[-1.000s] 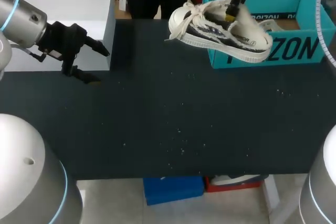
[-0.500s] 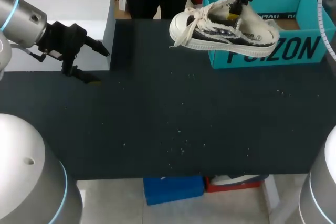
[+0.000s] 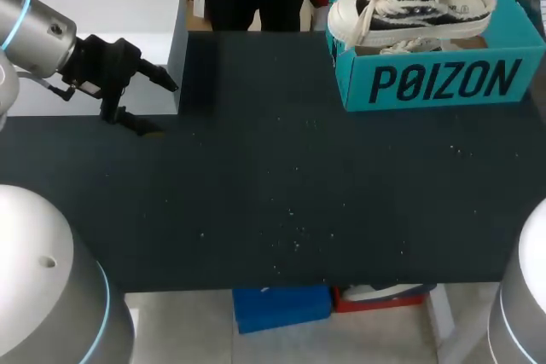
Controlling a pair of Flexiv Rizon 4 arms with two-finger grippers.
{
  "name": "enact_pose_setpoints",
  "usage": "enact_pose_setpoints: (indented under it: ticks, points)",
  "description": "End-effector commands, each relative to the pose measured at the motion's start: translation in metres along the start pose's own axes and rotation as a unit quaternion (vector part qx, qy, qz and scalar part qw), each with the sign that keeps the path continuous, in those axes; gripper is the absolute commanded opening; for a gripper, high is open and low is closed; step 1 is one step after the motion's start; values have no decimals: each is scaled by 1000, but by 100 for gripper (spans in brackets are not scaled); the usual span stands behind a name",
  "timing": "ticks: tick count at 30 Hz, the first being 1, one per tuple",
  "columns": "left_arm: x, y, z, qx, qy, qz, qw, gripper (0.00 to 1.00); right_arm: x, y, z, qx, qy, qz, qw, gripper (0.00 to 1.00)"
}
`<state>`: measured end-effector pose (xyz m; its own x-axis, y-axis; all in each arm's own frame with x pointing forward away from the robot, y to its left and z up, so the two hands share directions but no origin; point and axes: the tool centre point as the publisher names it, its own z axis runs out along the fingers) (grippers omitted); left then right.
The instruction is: Take the shoe out of the shoebox, open the shoe tongue, remove and reinsert the insole, then place the shoe into the shoebox
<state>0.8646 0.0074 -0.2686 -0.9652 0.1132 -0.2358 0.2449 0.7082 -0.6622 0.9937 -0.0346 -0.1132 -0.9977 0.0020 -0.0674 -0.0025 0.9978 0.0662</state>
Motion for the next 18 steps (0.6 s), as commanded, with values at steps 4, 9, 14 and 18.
enact_pose_setpoints:
  ticks: [4,9,14,18]
  points:
    - [1,0,1,-1,-2,1,1000,100,-100,-39,7,2,42,-17,999,0]
    - [1,0,1,-1,-2,1,1000,100,-147,-59,17,5,38,-22,999,0]
    - [1,0,1,-1,-2,1,1000,100,-190,-75,35,12,39,-33,999,0]
    - [1,0,1,-1,-2,1,1000,100,-221,-82,54,10,42,-40,998,0]
